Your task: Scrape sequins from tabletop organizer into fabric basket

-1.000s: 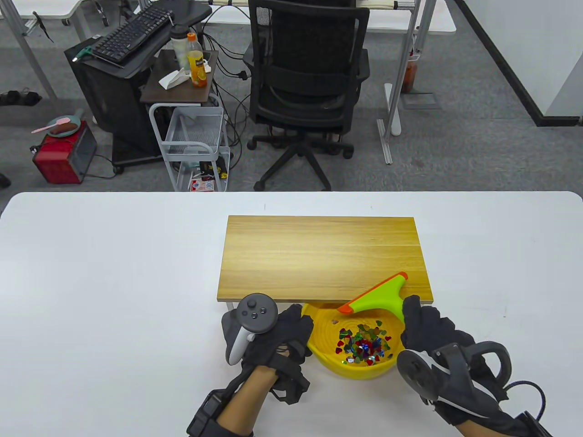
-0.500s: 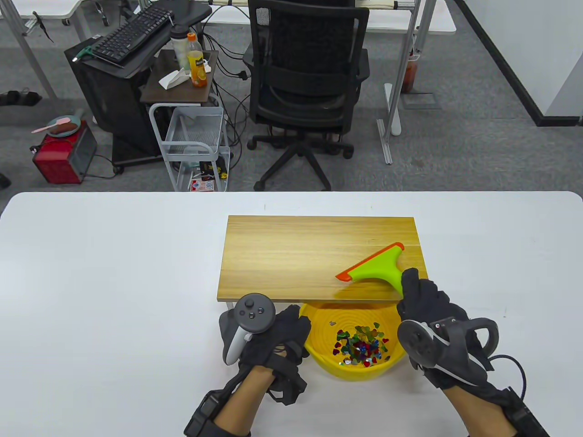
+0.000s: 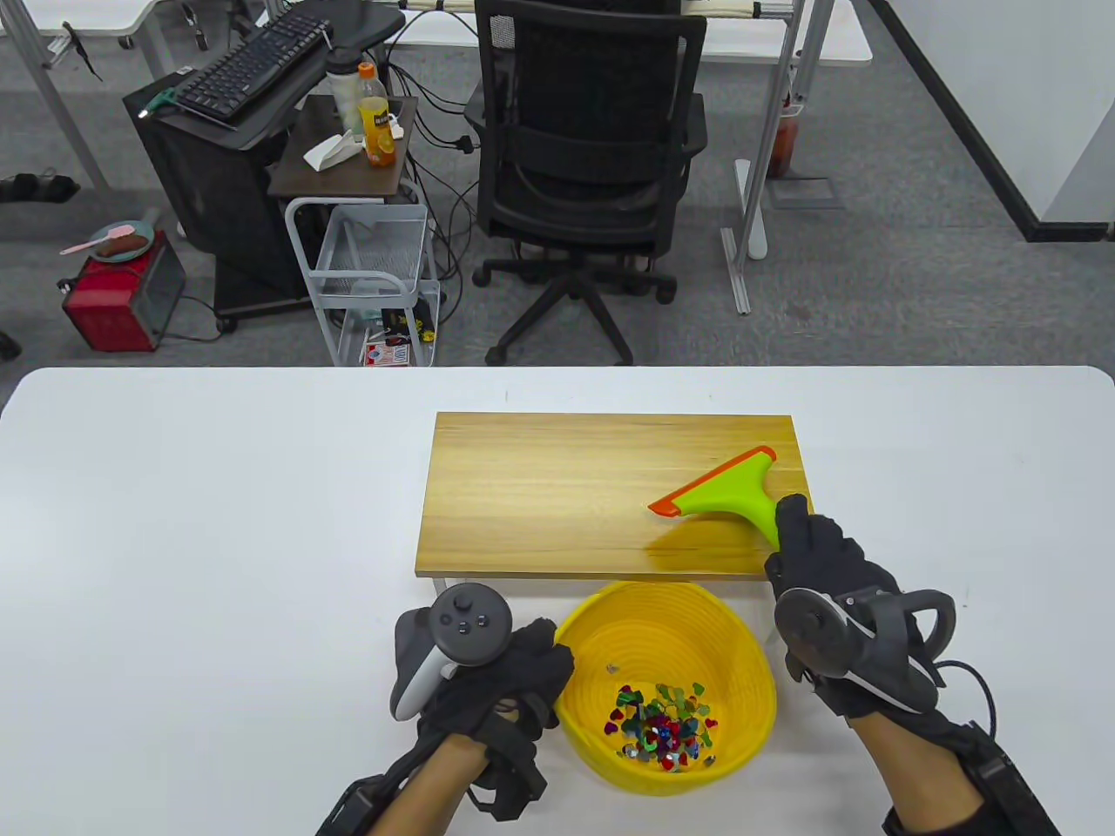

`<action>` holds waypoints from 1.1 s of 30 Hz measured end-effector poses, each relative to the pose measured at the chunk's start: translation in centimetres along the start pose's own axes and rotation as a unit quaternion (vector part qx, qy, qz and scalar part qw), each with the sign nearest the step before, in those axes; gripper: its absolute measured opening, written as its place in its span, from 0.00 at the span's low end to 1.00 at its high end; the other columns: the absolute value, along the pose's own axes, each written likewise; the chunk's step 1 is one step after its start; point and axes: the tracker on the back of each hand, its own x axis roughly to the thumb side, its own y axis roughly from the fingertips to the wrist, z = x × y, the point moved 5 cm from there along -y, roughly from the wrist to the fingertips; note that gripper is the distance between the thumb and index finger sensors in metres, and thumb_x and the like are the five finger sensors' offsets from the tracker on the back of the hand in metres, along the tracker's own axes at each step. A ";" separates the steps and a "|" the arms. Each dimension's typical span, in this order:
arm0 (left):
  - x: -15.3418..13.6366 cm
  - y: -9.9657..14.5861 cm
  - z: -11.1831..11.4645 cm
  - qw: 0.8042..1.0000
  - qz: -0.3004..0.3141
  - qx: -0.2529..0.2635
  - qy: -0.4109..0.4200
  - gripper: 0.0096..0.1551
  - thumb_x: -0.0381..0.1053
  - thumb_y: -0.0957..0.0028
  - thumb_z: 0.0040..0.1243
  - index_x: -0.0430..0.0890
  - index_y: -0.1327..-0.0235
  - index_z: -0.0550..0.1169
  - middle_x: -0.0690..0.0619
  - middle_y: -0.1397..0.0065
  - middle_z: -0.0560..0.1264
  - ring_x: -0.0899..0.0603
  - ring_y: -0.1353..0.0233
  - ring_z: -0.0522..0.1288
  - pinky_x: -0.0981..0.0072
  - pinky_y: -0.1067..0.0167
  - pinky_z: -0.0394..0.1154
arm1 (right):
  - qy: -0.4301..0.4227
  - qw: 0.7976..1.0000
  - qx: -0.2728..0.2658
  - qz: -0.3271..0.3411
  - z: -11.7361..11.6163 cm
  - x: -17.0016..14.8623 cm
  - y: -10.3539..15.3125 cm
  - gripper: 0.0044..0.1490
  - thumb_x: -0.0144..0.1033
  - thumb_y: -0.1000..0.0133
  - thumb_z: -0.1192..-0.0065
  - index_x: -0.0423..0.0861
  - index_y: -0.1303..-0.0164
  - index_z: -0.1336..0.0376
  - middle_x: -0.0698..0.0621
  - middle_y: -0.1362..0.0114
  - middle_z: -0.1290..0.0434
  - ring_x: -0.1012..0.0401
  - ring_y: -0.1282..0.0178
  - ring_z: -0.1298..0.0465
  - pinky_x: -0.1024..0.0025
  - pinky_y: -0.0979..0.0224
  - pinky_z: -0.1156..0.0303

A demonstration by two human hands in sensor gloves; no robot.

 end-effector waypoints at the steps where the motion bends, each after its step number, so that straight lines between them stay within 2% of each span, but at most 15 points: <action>1: 0.1 0.6 -0.4 1.000 0.006 -0.004 0.001 0.31 0.55 0.44 0.55 0.30 0.43 0.72 0.39 0.69 0.89 0.38 0.75 0.89 0.52 0.80 0.84 | -0.001 1.000 0.001 -0.002 -0.1 -0.2 0.0 0.39 0.41 0.36 0.44 0.36 0.18 0.48 0.35 0.26 0.32 0.47 0.47 0.19 0.60 0.48 0.20; 7: 1.6 3.7 -3.3 0.999 0.042 -0.003 0.022 0.31 0.55 0.44 0.56 0.30 0.44 0.73 0.39 0.70 0.90 0.38 0.75 0.89 0.52 0.80 0.84 | 0.000 1.000 0.000 -0.008 -0.3 -0.7 0.1 0.39 0.41 0.36 0.44 0.36 0.18 0.48 0.35 0.26 0.32 0.47 0.47 0.19 0.60 0.48 0.20; 14: 3.0 5.9 -8.8 0.993 0.064 0.075 0.066 0.31 0.55 0.44 0.56 0.30 0.45 0.74 0.40 0.71 0.90 0.39 0.76 0.89 0.54 0.81 0.85 | -0.005 1.000 -0.006 -0.011 -0.2 -1.2 0.4 0.39 0.41 0.36 0.44 0.36 0.18 0.49 0.35 0.26 0.32 0.47 0.47 0.19 0.60 0.48 0.20; 16: 2.9 6.4 -10.5 0.988 0.062 0.113 0.080 0.31 0.56 0.45 0.56 0.30 0.45 0.73 0.41 0.71 0.90 0.39 0.76 0.89 0.54 0.81 0.85 | -0.005 1.000 -0.007 -0.010 -0.1 -1.4 0.4 0.39 0.41 0.36 0.44 0.36 0.18 0.49 0.35 0.26 0.32 0.47 0.47 0.19 0.60 0.48 0.20; 24: -0.3 7.8 -16.6 0.953 0.003 0.269 0.136 0.33 0.56 0.44 0.56 0.30 0.42 0.70 0.40 0.69 0.89 0.39 0.75 0.89 0.54 0.80 0.85 | -0.007 1.000 -0.008 -0.015 -0.1 -2.0 0.7 0.39 0.41 0.36 0.44 0.36 0.18 0.49 0.35 0.26 0.32 0.47 0.47 0.19 0.60 0.48 0.20; 33: -5.6 9.1 -20.5 0.900 -0.074 0.405 0.145 0.37 0.56 0.46 0.59 0.29 0.40 0.67 0.38 0.68 0.89 0.38 0.73 0.90 0.52 0.79 0.86 | -0.008 1.000 -0.008 -0.012 -0.1 -2.2 0.8 0.39 0.40 0.36 0.44 0.36 0.18 0.49 0.35 0.26 0.32 0.47 0.47 0.19 0.60 0.48 0.20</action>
